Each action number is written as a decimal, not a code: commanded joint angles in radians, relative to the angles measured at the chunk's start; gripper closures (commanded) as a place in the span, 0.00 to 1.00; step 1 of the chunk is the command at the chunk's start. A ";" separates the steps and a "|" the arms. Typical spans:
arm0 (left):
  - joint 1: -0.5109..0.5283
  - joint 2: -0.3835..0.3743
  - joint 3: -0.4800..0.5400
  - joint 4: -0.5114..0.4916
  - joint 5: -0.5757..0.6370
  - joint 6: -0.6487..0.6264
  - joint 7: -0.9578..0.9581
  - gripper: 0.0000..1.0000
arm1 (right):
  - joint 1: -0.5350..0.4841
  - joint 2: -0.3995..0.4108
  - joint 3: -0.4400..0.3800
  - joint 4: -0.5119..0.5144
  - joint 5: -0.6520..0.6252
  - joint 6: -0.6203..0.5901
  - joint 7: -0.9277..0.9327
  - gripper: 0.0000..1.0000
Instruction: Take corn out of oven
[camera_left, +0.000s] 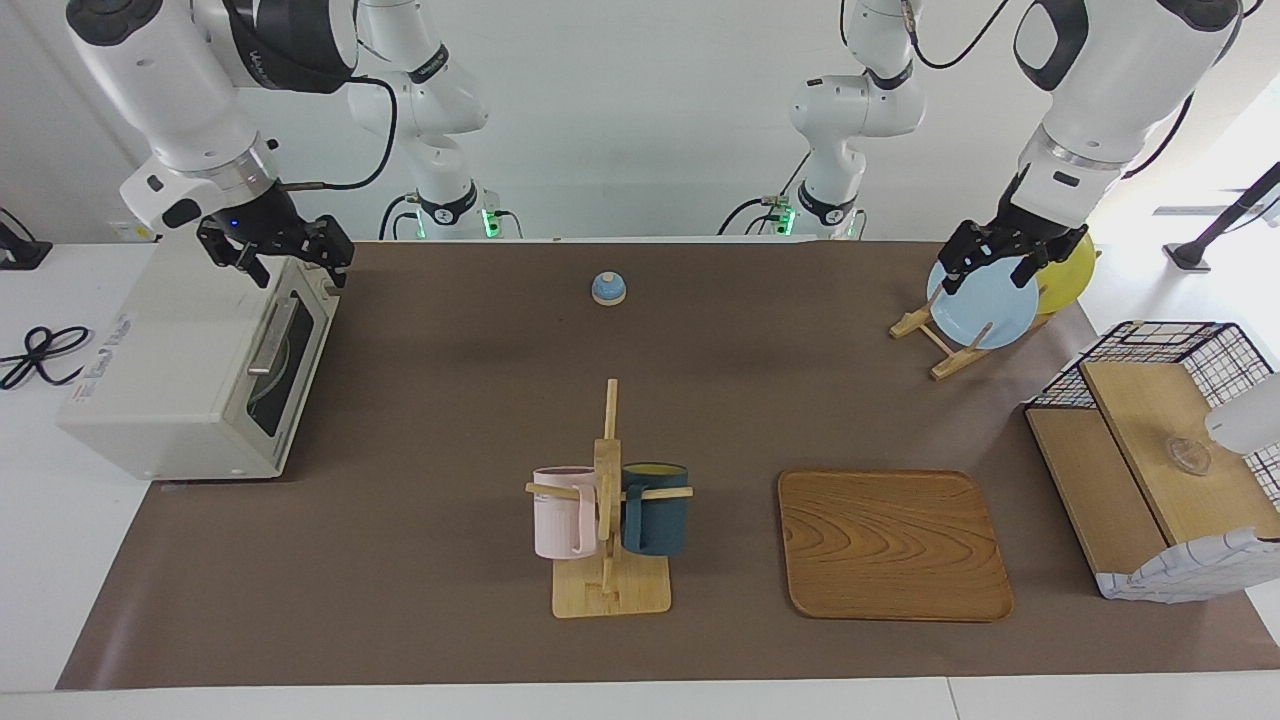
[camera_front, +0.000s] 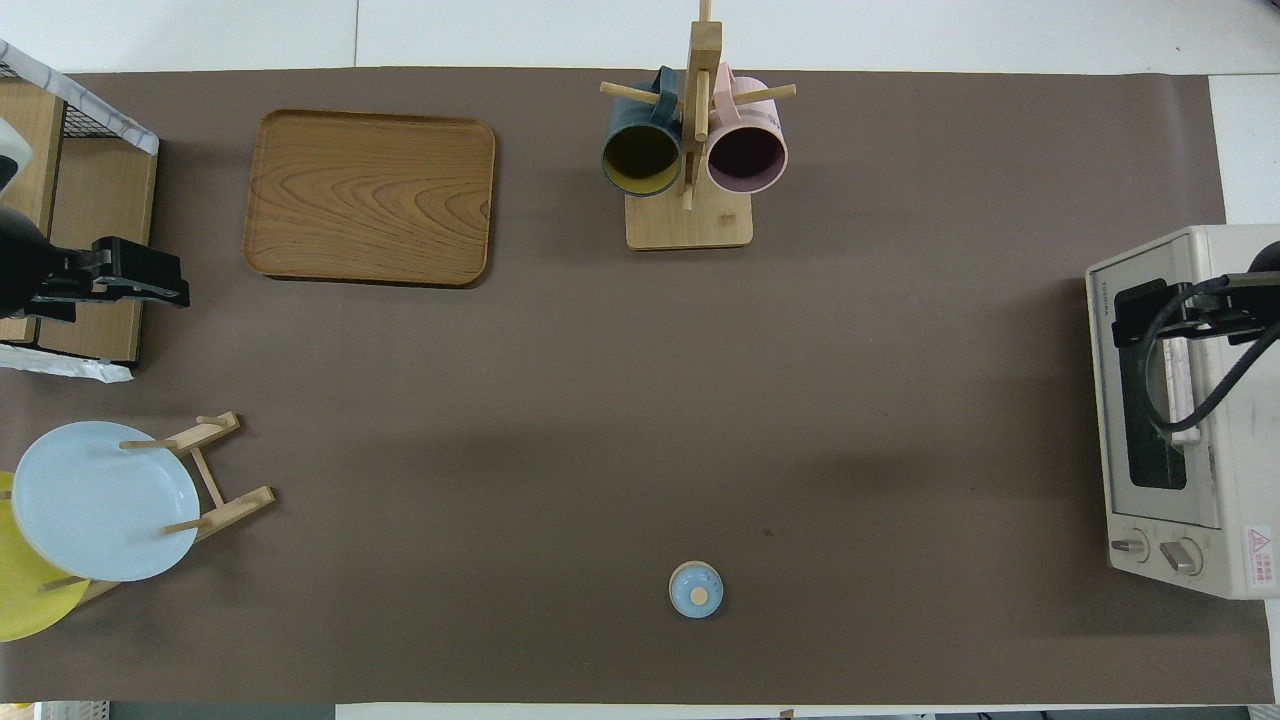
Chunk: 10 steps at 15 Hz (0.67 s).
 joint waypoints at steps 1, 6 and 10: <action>0.007 -0.007 -0.002 0.000 -0.008 -0.006 0.005 0.00 | -0.003 -0.007 -0.001 0.002 0.007 0.001 0.011 0.00; 0.007 -0.007 -0.002 0.000 -0.008 -0.006 0.005 0.00 | -0.010 -0.010 -0.002 -0.006 0.010 -0.001 0.011 0.00; 0.007 -0.007 -0.002 0.000 -0.008 -0.006 0.005 0.00 | -0.010 -0.013 -0.007 -0.018 0.010 0.004 0.016 0.00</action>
